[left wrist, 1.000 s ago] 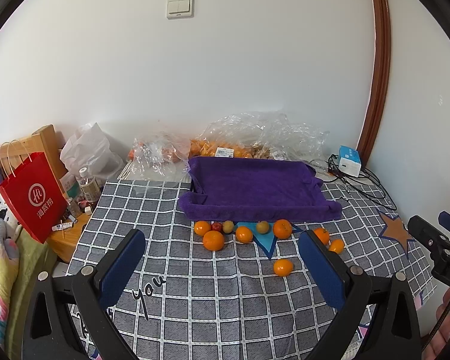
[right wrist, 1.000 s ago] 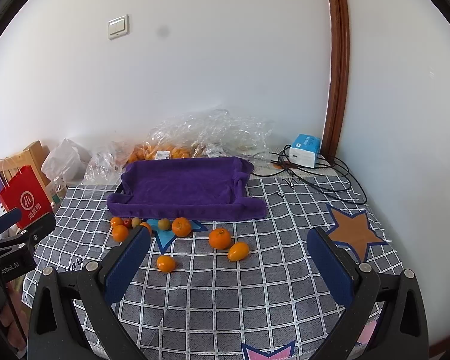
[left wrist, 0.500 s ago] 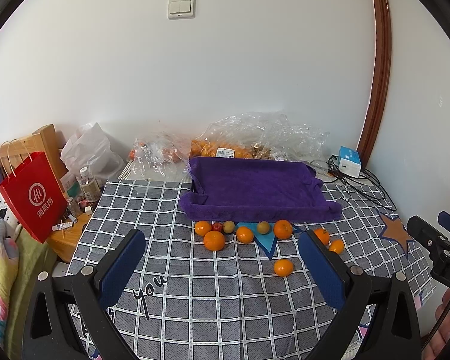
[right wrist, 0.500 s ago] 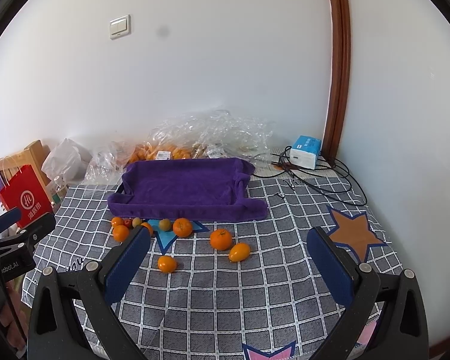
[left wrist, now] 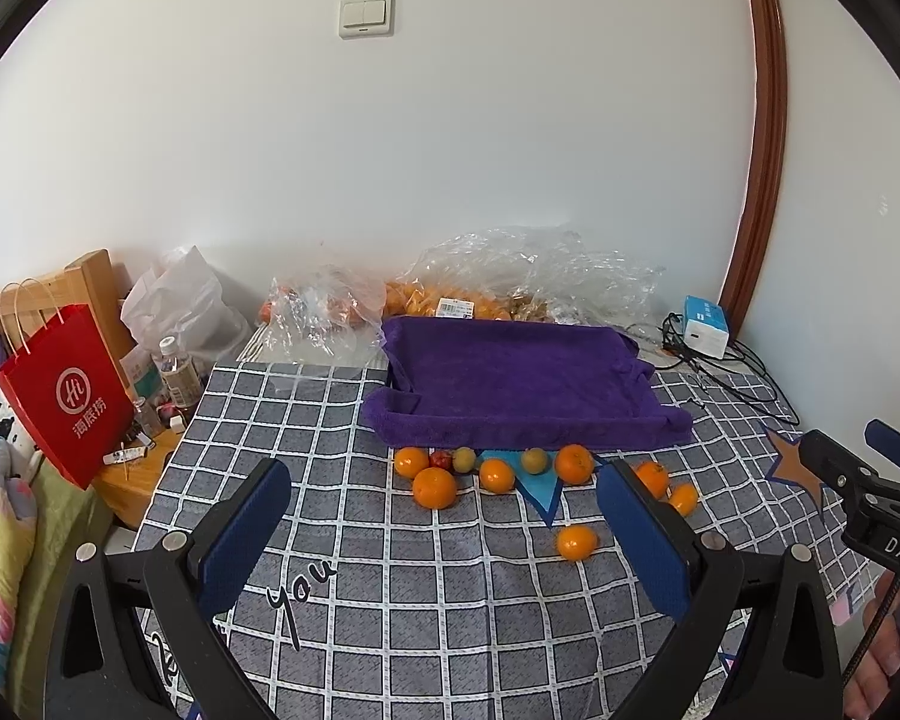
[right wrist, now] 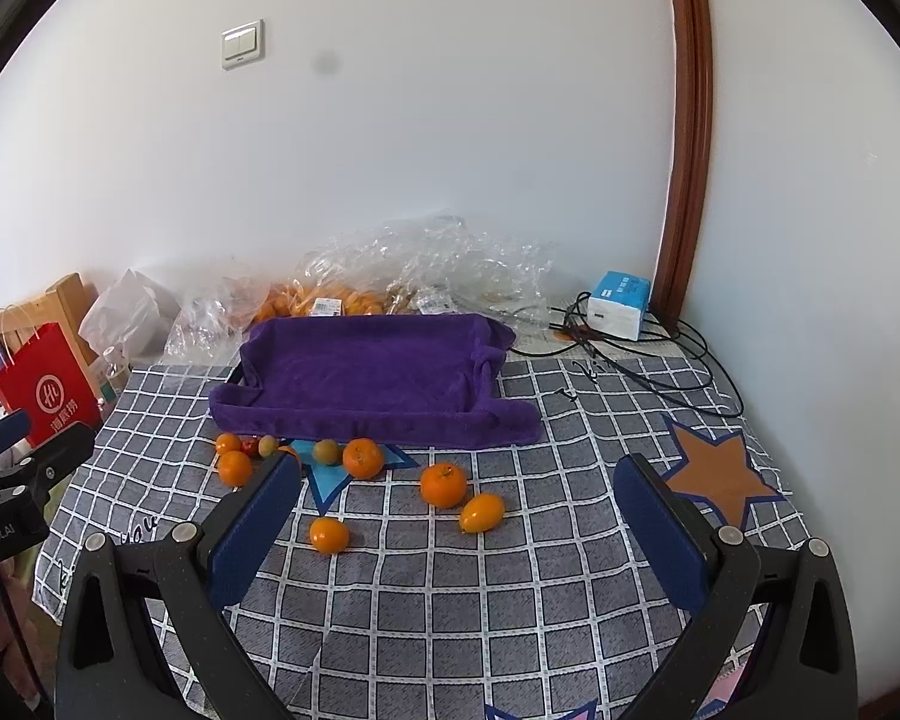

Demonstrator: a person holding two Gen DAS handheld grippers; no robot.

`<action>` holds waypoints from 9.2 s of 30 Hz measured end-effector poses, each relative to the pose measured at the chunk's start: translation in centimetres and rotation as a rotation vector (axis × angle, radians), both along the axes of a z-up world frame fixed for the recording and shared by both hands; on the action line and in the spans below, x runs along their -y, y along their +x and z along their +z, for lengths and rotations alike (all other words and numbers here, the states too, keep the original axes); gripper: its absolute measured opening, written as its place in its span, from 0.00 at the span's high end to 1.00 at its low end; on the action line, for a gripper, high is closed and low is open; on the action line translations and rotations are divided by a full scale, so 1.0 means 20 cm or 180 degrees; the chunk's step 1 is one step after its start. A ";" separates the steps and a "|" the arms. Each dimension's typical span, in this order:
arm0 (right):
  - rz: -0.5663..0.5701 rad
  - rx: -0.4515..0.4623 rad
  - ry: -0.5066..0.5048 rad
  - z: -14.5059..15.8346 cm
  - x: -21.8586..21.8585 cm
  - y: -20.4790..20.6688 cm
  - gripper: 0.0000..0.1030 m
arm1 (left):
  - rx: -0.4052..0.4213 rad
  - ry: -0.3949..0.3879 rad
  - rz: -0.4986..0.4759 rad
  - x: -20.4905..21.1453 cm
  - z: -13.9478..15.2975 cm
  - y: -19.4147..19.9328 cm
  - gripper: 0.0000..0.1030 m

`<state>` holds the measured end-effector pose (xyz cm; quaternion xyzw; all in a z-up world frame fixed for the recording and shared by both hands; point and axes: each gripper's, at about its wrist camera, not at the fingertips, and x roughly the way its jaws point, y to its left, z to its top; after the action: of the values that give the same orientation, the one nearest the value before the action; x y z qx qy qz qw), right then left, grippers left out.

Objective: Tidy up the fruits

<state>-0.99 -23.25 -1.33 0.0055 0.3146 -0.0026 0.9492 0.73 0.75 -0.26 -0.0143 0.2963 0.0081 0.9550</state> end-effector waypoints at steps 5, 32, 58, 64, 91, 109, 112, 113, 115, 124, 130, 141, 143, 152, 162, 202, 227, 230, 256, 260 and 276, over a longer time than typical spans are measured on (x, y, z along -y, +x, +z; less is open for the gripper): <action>0.0025 -0.0021 -0.0039 -0.06 -0.01 0.08 0.01 | 0.0043 0.0053 -0.0005 0.00 -0.04 0.04 0.00; 0.0224 -0.0912 0.0053 -0.88 0.11 0.56 0.32 | -0.0351 0.0013 -0.0065 -0.09 -0.52 0.47 0.03; 0.0089 -0.0878 0.0053 -0.92 0.15 0.56 0.61 | -0.0833 -0.0132 -0.0124 -0.08 -0.84 0.71 0.51; 0.0091 -0.0874 0.0061 -0.92 0.15 0.56 0.62 | -0.0825 -0.0564 -0.0159 -0.15 -0.85 0.72 0.64; 0.0241 -0.0399 0.0140 -0.61 0.14 0.60 0.62 | -0.0410 -0.0689 -0.0045 -0.24 -0.58 0.63 0.64; 0.0504 -0.0148 0.0135 -0.37 -0.07 1.28 0.62 | -0.0206 -0.0647 -0.0049 -0.21 -0.20 1.19 0.64; 0.0501 -0.0229 0.0105 -0.45 -0.08 1.38 0.62 | -0.0266 -0.0623 -0.0047 -0.18 -0.25 1.31 0.64; 0.0502 -0.0261 0.0108 -0.48 -0.08 1.42 0.62 | -0.0296 -0.0616 -0.0046 -0.17 -0.27 1.34 0.64; 0.0498 -0.0340 0.0106 -0.53 -0.08 1.49 0.62 | -0.0352 -0.0594 -0.0050 -0.15 -0.31 1.41 0.64; 0.0571 -0.0731 -0.0002 -0.71 -0.10 1.69 0.62 | -0.0637 -0.0579 -0.0065 -0.11 -0.56 1.61 0.64; 0.0612 -0.0950 -0.0035 -0.81 -0.11 1.73 0.62 | -0.0840 -0.0427 -0.0103 -0.09 -0.66 1.65 0.64; 0.0554 -0.1218 -0.0063 -0.92 -0.09 1.77 0.62 | -0.1056 -0.0278 -0.0100 -0.07 -0.72 1.67 0.64; 0.0559 -0.1231 -0.0036 -0.93 -0.09 1.77 0.62 | -0.1106 -0.0289 -0.0096 -0.06 -0.73 1.68 0.63; 0.0587 -0.1195 -0.0015 -0.90 -0.08 1.76 0.50 | -0.1190 -0.0277 -0.0090 -0.06 -0.76 1.70 0.63; 0.0516 -0.0799 -0.0094 -0.72 -0.11 1.67 0.34 | -0.0992 -0.0260 -0.0208 -0.03 -0.68 1.69 0.34; 0.0495 -0.0890 0.0073 -0.84 -0.04 0.69 0.35 | -0.0647 -0.0528 -0.0060 -0.37 -0.61 0.61 0.32; 0.0490 -0.0881 0.0150 -0.92 0.01 0.78 0.59 | -0.0831 -0.0610 -0.0062 -0.29 -0.85 0.81 0.69; 0.0507 -0.0887 0.0156 -0.92 0.00 0.77 0.59 | -0.0877 -0.0645 -0.0118 -0.31 -0.82 0.76 0.69; 0.0543 -0.0884 0.0086 -0.93 -0.01 0.77 0.59 | -0.0787 -0.0791 -0.0198 -0.34 -0.89 0.70 0.69; 0.0550 -0.0846 0.0174 -0.92 0.01 0.77 0.59 | -0.0662 -0.0856 -0.0186 -0.35 -0.87 0.67 0.69; 0.0515 -0.0784 0.0264 -0.90 0.03 0.76 0.59 | -0.0410 -0.0922 -0.0072 -0.37 -0.81 0.63 0.69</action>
<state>14.17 -23.82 -19.38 0.0190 0.4278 0.0862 0.8995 13.24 8.18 -16.48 -0.1480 0.3550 -0.0446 0.9220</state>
